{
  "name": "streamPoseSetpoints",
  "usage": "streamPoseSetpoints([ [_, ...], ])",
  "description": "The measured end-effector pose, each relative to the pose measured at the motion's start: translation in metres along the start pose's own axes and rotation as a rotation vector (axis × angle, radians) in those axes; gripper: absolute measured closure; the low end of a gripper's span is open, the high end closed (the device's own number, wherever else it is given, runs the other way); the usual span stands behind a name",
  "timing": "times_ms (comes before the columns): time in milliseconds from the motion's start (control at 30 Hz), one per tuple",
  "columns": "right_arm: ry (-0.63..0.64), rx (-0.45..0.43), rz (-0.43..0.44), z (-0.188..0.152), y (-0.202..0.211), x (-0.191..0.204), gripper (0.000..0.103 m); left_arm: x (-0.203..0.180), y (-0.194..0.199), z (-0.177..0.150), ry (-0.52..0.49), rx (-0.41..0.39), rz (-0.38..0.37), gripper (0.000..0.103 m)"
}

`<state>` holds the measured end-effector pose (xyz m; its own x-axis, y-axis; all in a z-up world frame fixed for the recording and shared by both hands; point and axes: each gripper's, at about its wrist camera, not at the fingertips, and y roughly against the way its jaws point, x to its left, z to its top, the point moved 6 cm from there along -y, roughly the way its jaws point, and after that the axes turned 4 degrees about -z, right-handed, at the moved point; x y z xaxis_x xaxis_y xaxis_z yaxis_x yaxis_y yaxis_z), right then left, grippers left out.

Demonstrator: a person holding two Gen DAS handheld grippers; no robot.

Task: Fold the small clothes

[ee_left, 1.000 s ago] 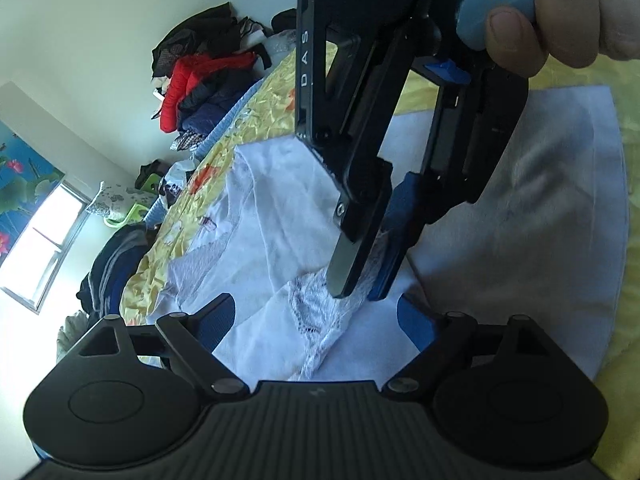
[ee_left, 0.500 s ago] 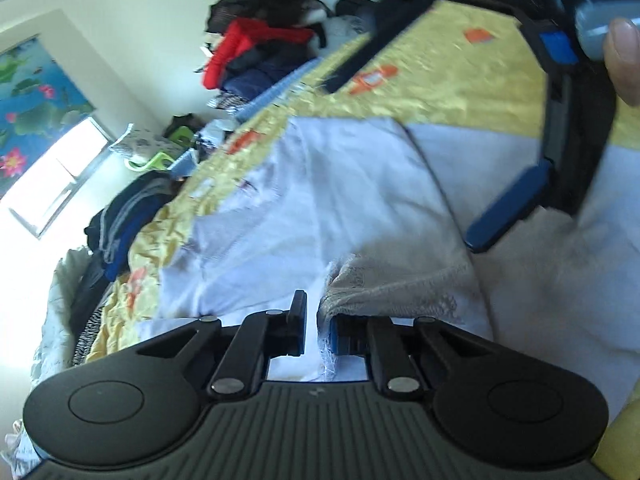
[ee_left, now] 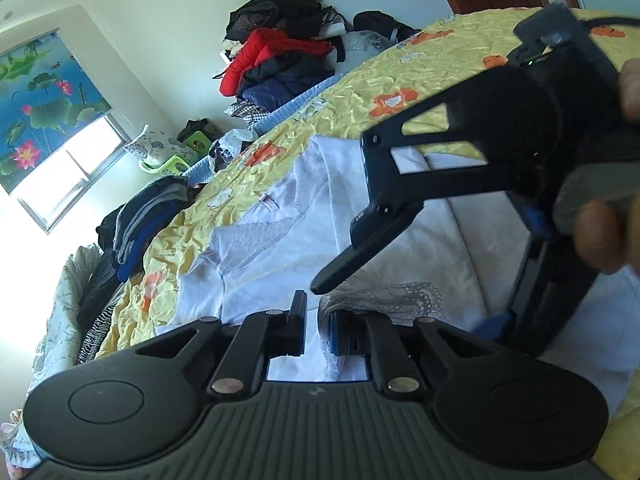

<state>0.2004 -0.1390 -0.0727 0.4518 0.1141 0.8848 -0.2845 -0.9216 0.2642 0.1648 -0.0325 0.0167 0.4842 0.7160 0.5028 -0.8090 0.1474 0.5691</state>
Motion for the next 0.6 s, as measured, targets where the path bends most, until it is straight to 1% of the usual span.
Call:
streamPoseSetpoints([
  [67,-0.032,-0.021,-0.001,0.002,-0.002,-0.001,0.031,0.001,-0.001,-0.002,0.006,0.007,0.002,0.092],
  [133,-0.019,-0.049,-0.009,0.002,-0.003,-0.001,0.04,0.002,-0.002,-0.004,0.016,0.012,-0.008,0.092],
  [167,-0.004,-0.074,-0.021,0.002,0.0,-0.002,0.05,0.002,-0.003,-0.005,0.021,0.014,-0.013,0.092],
  [200,-0.005,-0.098,-0.021,0.003,0.002,-0.002,0.055,0.001,-0.003,-0.006,0.023,0.015,-0.019,0.092],
  [267,-0.028,-0.123,-0.034,0.008,0.002,-0.006,0.057,-0.002,-0.004,-0.008,0.022,0.013,-0.026,0.092],
  [367,-0.023,-0.123,-0.036,0.012,0.001,-0.008,0.057,-0.003,-0.003,-0.011,0.024,0.015,-0.033,0.092],
  [433,0.008,-0.144,-0.044,0.013,0.001,-0.004,0.067,-0.002,-0.003,-0.013,0.028,0.02,-0.031,0.092],
  [467,0.026,-0.161,-0.056,0.014,0.001,-0.002,0.082,-0.002,-0.002,-0.014,0.033,0.023,-0.032,0.092],
  [500,0.035,-0.175,-0.064,0.016,0.002,-0.001,0.091,-0.002,-0.001,-0.016,0.036,0.026,-0.035,0.092],
  [533,0.038,-0.185,-0.064,0.017,0.003,-0.001,0.091,-0.002,0.0,-0.017,0.039,0.029,-0.039,0.092],
  [600,0.081,-0.209,-0.083,0.02,0.005,0.001,0.097,-0.001,0.001,-0.021,0.053,0.037,-0.054,0.092],
])
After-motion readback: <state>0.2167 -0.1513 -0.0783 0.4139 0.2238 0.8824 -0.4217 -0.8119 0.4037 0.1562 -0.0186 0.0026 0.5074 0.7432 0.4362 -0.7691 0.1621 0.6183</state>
